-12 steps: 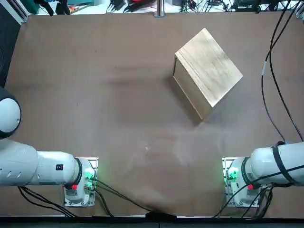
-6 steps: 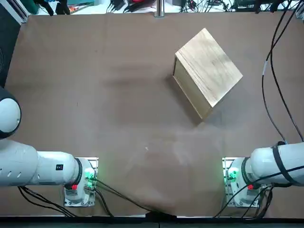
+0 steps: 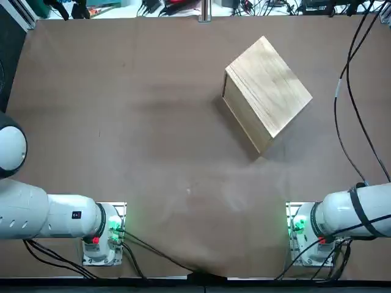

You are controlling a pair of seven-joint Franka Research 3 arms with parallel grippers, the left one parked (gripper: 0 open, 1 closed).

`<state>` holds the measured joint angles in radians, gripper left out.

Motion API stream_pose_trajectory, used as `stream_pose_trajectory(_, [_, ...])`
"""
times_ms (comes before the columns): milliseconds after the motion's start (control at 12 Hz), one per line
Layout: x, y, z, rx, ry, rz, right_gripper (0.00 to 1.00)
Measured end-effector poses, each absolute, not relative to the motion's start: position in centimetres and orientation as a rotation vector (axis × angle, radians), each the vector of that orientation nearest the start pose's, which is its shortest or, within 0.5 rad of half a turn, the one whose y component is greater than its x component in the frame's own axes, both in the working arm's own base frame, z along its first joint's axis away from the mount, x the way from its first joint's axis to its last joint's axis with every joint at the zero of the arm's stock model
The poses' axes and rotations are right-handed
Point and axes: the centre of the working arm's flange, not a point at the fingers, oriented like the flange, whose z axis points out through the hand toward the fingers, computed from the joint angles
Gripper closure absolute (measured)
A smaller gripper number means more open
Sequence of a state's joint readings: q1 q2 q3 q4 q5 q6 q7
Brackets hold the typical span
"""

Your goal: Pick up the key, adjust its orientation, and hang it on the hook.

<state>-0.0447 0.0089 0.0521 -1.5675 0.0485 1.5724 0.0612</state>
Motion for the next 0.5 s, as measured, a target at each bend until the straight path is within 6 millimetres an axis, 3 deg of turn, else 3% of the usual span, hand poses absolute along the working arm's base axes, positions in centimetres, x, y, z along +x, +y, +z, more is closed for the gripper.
stream_pose_trajectory(500, [55.73,0.82,62.1,-3.092,0.086,0.01,0.0])
